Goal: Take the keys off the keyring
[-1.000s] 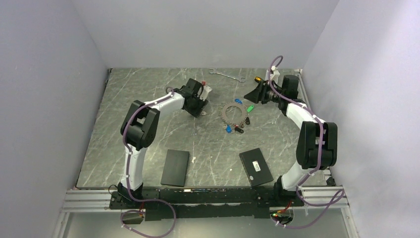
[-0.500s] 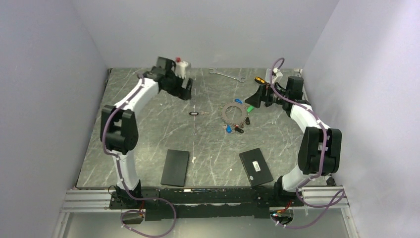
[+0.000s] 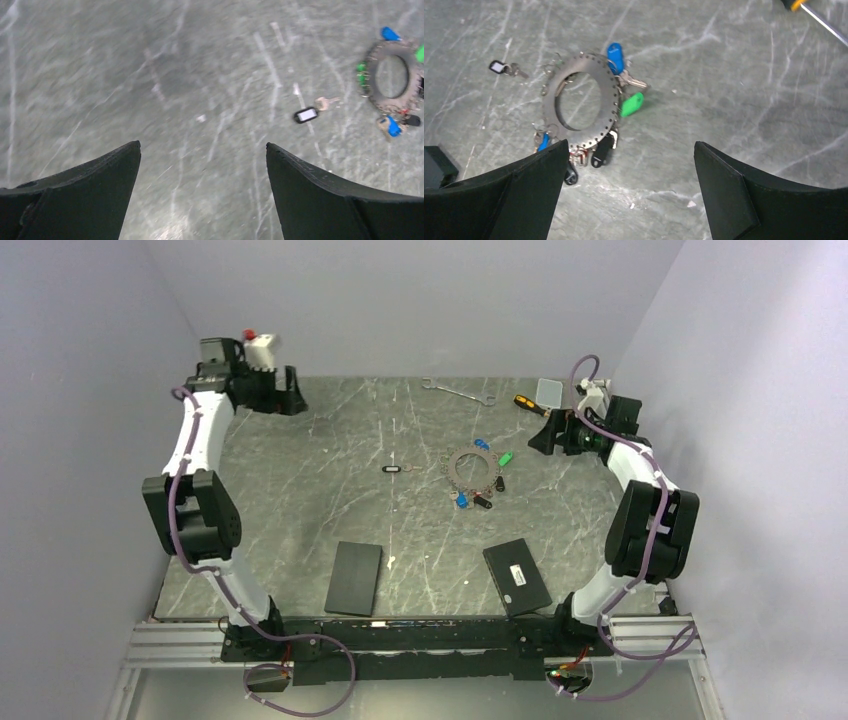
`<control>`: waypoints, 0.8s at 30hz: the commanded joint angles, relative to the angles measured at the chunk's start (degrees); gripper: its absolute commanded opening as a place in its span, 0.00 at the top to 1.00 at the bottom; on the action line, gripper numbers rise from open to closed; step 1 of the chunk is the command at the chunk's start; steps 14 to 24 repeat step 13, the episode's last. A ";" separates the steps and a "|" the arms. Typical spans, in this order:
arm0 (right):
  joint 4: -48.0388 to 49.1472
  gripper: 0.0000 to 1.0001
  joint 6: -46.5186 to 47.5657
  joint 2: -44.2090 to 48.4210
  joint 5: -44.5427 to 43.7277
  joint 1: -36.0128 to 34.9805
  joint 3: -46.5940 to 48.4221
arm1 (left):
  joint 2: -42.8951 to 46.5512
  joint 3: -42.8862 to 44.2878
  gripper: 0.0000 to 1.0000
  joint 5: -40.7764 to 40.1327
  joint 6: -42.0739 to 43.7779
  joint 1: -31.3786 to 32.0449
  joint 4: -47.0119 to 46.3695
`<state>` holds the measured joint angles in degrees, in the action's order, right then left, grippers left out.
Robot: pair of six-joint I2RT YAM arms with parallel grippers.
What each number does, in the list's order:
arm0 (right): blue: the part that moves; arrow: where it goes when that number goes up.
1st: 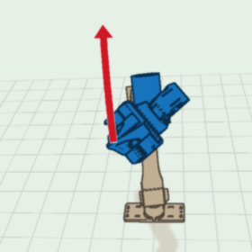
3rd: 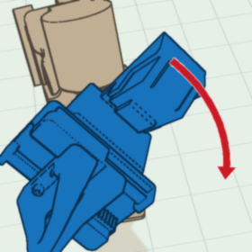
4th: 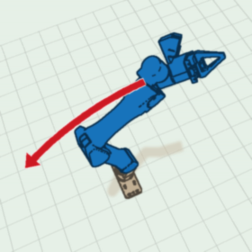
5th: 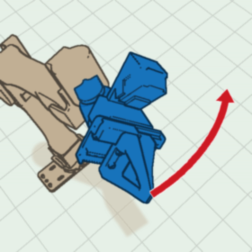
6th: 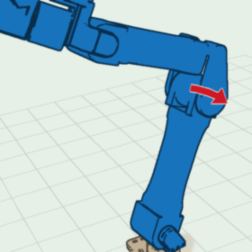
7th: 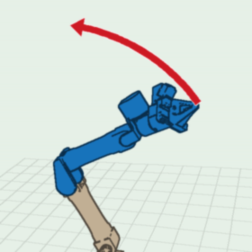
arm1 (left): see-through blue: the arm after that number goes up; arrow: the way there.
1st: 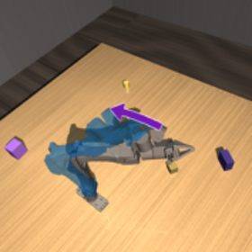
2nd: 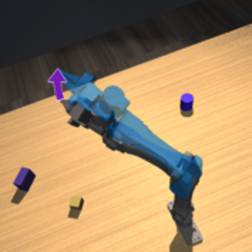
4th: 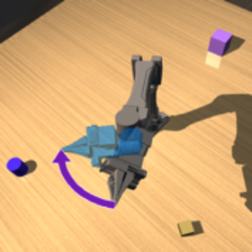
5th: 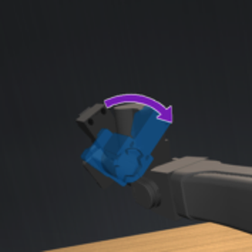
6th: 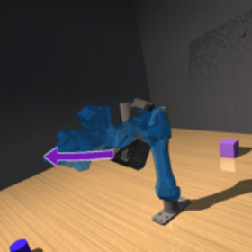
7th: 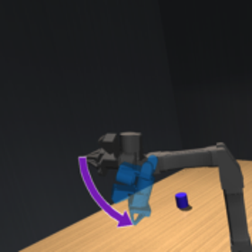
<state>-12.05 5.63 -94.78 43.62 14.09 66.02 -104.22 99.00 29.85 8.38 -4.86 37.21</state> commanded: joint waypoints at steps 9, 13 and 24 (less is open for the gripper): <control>2.33 0.00 1.60 -3.33 -2.64 2.17 -1.89 | -0.92 -10.50 0.01 -2.70 -1.86 -5.48 -6.85; 3.11 0.00 1.18 -3.18 -2.23 2.17 -2.52 | -0.12 -12.57 0.01 -2.97 -2.64 -5.46 -8.06; 3.11 0.00 1.18 -3.18 -2.23 2.17 -2.52 | -0.12 -12.57 0.01 -2.97 -2.64 -5.46 -8.06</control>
